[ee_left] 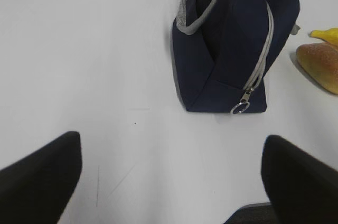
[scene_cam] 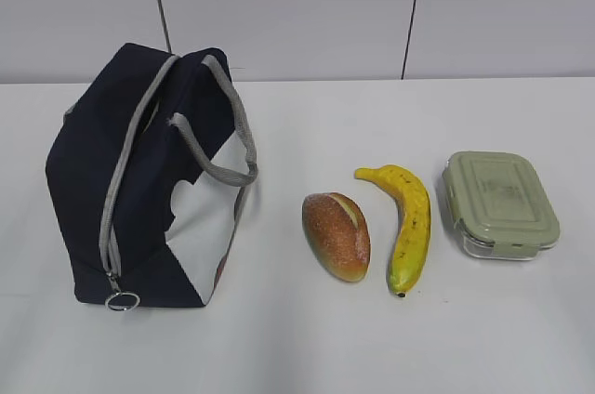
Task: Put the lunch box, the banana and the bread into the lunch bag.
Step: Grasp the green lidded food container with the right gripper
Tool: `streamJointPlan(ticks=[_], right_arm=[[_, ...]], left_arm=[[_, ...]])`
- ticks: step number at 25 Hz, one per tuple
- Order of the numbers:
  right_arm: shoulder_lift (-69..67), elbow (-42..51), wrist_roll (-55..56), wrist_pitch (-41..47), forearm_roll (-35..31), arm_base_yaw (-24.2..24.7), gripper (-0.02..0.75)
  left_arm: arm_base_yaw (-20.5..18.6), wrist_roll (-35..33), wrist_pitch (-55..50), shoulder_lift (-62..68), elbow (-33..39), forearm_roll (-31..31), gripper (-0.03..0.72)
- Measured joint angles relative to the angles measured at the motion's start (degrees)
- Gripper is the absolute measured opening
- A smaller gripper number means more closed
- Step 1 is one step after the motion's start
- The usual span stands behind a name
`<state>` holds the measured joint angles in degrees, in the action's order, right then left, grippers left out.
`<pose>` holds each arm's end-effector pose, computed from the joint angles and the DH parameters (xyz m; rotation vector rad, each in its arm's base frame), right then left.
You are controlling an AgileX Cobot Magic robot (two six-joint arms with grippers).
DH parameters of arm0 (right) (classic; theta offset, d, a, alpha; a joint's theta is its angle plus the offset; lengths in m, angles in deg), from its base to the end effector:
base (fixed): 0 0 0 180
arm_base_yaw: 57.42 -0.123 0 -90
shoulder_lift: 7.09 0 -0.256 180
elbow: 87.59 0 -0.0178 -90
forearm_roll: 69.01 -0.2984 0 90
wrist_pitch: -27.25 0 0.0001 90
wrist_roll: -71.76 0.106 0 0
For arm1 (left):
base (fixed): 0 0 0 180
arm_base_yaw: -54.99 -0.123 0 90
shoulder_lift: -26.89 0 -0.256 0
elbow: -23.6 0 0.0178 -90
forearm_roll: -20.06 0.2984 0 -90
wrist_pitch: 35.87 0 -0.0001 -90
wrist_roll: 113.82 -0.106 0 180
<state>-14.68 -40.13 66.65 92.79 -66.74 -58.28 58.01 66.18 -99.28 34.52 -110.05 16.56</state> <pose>0.0718 -0.0027 0.2884 -0.1053 2.1027 -0.0923 0.0707 -0.0095 0.2982 0.0600 2.0481 -0.1058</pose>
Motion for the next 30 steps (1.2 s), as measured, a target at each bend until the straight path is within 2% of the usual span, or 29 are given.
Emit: streamJointPlan(ticks=[12, 21, 26, 30], right_arm=[[0.00, 0.00, 0.00, 0.00, 0.00, 0.00, 0.438], [0.00, 0.00, 0.00, 0.00, 0.00, 0.00, 0.438], [0.00, 0.00, 0.00, 0.00, 0.00, 0.00, 0.438], [0.00, 0.00, 0.00, 0.00, 0.00, 0.00, 0.438]], left_arm=[[0.00, 0.00, 0.00, 0.00, 0.00, 0.00, 0.653], [0.00, 0.00, 0.00, 0.00, 0.00, -1.61, 0.528], [0.00, 0.00, 0.78, 1.98, -0.55, -2.21, 0.515], [0.00, 0.00, 5.89, 8.56, -3.34, -3.55, 0.512]])
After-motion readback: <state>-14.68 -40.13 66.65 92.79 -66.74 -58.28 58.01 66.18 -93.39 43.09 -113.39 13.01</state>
